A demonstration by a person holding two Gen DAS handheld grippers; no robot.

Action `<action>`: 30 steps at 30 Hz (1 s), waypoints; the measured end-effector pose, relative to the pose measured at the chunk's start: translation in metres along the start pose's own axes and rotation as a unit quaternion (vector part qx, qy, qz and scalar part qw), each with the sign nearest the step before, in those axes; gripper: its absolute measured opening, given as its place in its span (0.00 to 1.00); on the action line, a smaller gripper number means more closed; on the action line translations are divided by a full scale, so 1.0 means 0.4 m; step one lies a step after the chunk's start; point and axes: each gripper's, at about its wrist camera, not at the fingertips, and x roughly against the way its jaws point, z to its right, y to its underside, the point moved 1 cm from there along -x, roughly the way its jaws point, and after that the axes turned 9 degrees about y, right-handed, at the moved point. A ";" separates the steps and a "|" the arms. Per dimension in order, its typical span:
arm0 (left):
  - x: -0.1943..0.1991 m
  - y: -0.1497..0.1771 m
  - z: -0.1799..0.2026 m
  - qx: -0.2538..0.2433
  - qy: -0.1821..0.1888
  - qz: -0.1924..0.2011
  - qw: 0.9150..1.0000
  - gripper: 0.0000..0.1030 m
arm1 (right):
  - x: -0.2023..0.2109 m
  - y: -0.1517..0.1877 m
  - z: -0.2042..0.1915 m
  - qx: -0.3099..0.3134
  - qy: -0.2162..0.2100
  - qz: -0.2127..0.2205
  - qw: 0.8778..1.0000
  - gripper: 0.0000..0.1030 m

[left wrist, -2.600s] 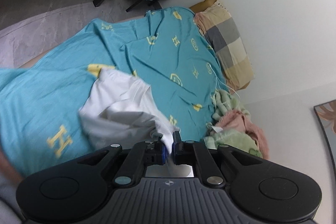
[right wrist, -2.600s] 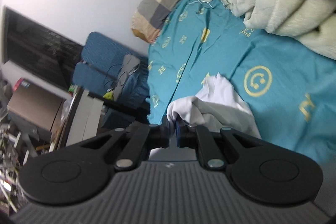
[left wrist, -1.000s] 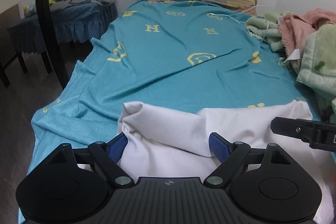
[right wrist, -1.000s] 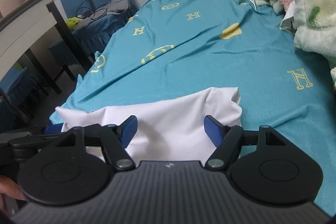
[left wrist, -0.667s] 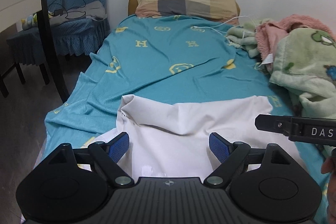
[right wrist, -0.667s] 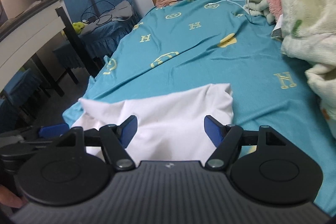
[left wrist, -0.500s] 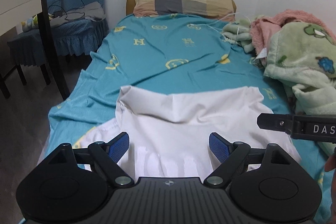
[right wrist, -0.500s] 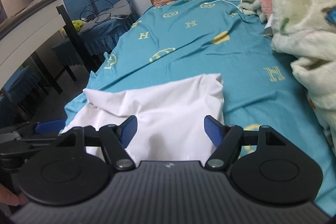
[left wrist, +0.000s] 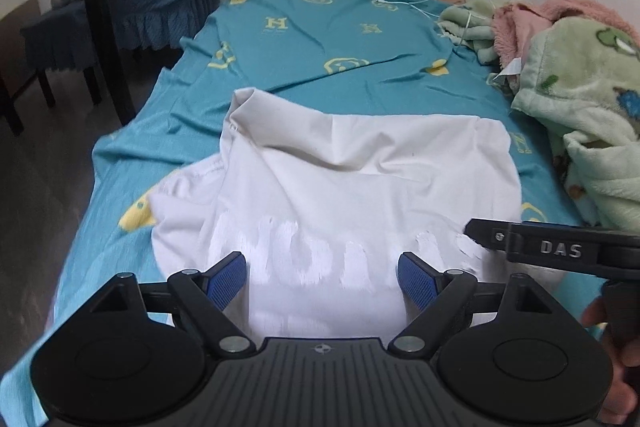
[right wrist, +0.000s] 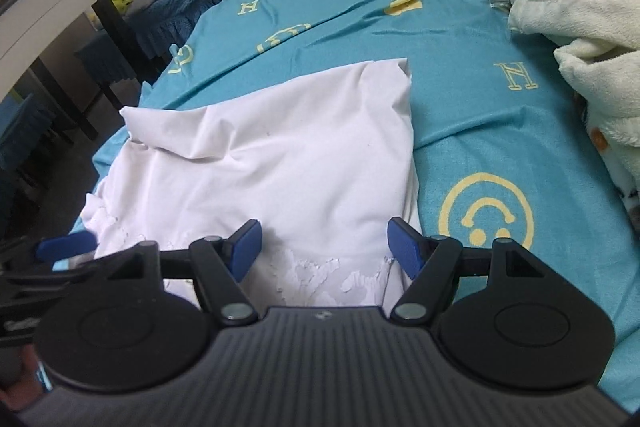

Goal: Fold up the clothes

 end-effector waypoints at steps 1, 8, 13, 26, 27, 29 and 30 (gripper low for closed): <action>0.017 0.004 -0.009 0.026 0.014 -0.001 1.000 0.85 | 0.003 0.001 0.002 -0.003 0.000 0.000 1.000 0.69; 0.035 0.059 -0.110 0.238 0.119 -0.038 0.963 0.91 | 0.012 -0.012 0.021 -0.035 -0.011 -0.002 0.999 0.69; -0.025 0.093 -0.194 0.377 0.165 -0.032 0.911 0.88 | 0.013 -0.016 0.030 -0.056 -0.020 -0.005 0.998 0.70; -0.014 0.081 -0.226 0.405 0.149 0.055 0.900 0.21 | 0.121 0.013 0.028 -0.236 -0.257 -0.041 0.936 0.72; -0.005 0.074 -0.219 0.399 0.154 0.064 0.902 0.20 | 0.106 0.032 0.023 -0.265 -0.276 -0.062 0.922 0.72; 0.012 0.061 -0.205 0.389 0.164 0.081 0.903 0.18 | 0.076 0.070 0.013 -0.320 -0.313 -0.103 0.888 0.72; 0.019 0.057 -0.202 0.389 0.170 0.089 0.901 0.18 | 0.062 0.089 0.009 -0.346 -0.331 -0.123 0.869 0.72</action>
